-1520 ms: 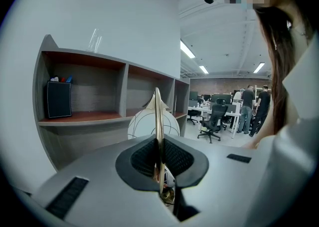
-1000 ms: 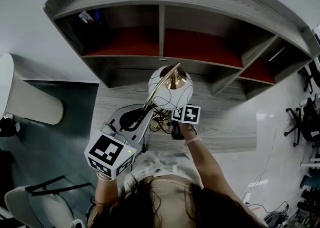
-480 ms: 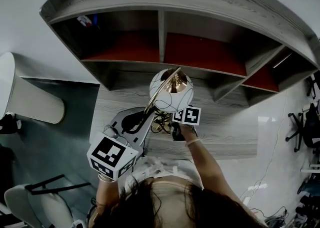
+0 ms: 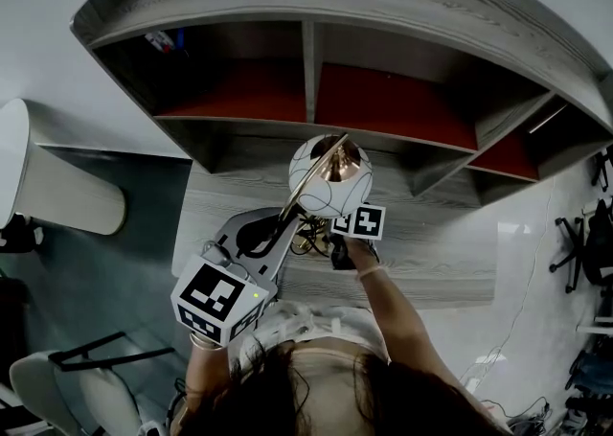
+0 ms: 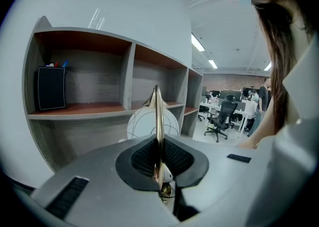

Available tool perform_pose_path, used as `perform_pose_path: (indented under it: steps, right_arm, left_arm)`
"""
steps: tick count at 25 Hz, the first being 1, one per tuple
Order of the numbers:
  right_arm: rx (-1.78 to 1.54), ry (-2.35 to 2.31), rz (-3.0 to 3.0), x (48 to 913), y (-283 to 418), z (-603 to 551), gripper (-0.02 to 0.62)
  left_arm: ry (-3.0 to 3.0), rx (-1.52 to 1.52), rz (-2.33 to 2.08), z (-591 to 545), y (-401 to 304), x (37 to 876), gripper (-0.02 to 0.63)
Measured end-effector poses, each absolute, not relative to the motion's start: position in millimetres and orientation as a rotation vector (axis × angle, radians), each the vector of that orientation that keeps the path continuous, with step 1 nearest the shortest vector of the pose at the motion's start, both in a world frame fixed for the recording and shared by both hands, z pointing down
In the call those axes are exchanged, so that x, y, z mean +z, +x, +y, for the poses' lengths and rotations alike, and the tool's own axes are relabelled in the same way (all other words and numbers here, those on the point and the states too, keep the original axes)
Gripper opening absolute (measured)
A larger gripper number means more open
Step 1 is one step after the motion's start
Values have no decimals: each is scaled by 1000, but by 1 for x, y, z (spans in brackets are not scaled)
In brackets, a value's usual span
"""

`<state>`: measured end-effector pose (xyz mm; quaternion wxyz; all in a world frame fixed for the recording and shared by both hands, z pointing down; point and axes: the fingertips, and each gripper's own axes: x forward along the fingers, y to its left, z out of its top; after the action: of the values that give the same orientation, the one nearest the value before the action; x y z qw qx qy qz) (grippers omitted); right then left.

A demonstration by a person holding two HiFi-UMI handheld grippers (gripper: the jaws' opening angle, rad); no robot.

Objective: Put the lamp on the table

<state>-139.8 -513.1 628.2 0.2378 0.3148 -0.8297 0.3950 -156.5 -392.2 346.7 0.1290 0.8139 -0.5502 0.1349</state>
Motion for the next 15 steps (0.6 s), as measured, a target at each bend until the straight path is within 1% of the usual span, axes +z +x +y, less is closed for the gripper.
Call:
perform_pose_path:
  steps: [2, 6, 8, 10, 15]
  right_arm:
    - [992, 940, -2169, 633, -115, -517, 52]
    - [694, 1179, -1679, 649, -12, -521, 52]
    - [603, 1230, -1522, 655, 20, -522, 52]
    - [580, 1237, -1492, 657, 27, -524, 52]
    - [623, 1198, -1533, 658, 17, -521, 52]
  left_arm:
    - [2358, 392, -1602, -393, -157, 349, 21]
    - [2341, 398, -1597, -395, -158, 355, 21]
    - [2336, 396, -1595, -395, -157, 357, 21]
    - [2336, 390, -1594, -396, -156, 357, 21]
    - [2342, 384, -1578, -400, -153, 357, 21]
